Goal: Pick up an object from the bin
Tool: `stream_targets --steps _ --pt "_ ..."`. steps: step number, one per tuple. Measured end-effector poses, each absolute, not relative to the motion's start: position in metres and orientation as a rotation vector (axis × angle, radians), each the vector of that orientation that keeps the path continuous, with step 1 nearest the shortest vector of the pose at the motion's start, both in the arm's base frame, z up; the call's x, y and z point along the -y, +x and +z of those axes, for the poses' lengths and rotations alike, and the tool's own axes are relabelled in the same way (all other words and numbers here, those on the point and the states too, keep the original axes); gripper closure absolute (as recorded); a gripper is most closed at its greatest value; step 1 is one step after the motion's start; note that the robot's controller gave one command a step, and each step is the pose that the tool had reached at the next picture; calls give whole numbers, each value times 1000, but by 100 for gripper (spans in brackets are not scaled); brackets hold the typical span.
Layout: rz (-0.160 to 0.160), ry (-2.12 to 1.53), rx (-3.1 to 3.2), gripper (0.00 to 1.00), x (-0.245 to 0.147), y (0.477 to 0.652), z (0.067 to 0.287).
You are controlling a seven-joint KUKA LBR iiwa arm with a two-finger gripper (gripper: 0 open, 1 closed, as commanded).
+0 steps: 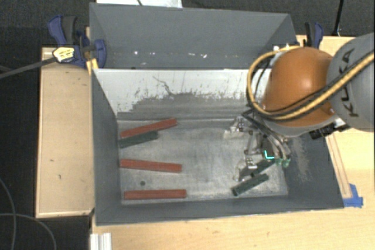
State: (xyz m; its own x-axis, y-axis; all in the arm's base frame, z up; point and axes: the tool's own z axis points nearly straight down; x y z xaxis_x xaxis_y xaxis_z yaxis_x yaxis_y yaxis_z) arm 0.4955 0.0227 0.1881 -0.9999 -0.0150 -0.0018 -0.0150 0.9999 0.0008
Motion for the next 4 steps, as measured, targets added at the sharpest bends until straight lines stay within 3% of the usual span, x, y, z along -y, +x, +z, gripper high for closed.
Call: stream_targets --steps 2,3,4 --pt "0 -195 -3137 0 32 493 115" --pt "-2 -507 -3086 100 67 510 75" --pt "-2 -505 -3086 100 67 510 75"
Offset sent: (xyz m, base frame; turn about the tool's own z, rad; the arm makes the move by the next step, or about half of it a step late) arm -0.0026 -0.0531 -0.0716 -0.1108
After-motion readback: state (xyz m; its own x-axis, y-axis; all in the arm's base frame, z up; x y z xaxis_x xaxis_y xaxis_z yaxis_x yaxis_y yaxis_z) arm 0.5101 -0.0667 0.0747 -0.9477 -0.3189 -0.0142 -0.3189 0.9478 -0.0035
